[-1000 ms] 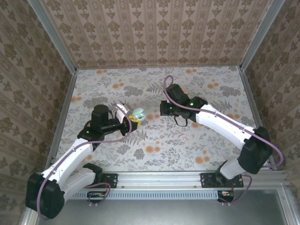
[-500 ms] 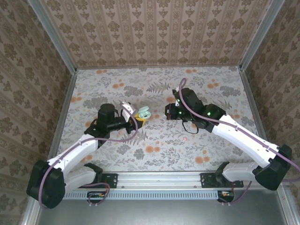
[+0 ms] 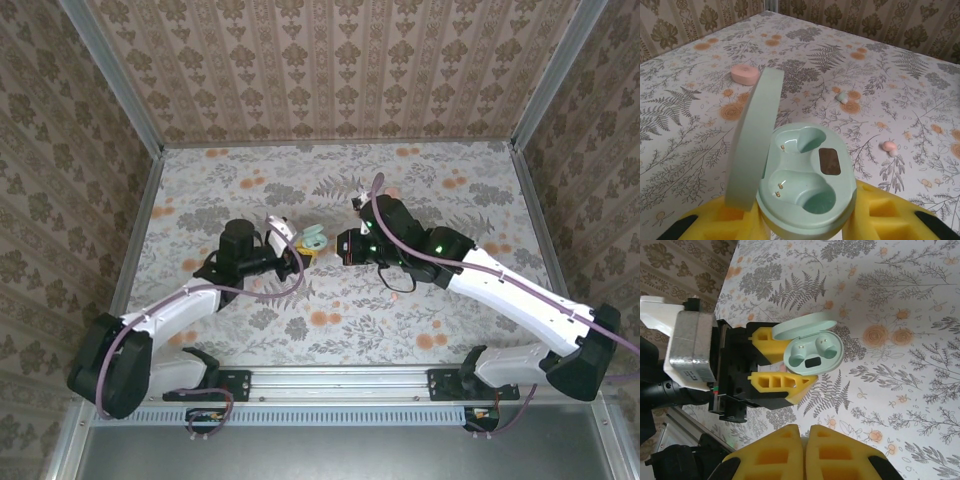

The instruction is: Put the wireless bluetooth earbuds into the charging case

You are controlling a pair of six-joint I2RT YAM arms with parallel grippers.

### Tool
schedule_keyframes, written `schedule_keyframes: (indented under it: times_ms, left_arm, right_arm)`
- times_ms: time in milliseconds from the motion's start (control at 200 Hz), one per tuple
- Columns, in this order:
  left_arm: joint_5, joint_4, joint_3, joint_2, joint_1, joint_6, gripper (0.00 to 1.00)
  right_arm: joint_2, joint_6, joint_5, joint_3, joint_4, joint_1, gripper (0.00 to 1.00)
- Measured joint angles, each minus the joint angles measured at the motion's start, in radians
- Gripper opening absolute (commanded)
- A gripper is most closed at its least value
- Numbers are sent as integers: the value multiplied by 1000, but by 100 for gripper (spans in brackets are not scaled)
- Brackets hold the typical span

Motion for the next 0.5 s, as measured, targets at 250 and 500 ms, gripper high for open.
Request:
schedule_keyframes:
  times_ms: [250,500]
  left_arm:
    - [2,63,2,48,0,6,12]
    - [38,162,19,137,-6,6,12]
  right_arm:
    - [2,0,0,14,-5,0,5]
    - [5,0,3,57,-8,0,5]
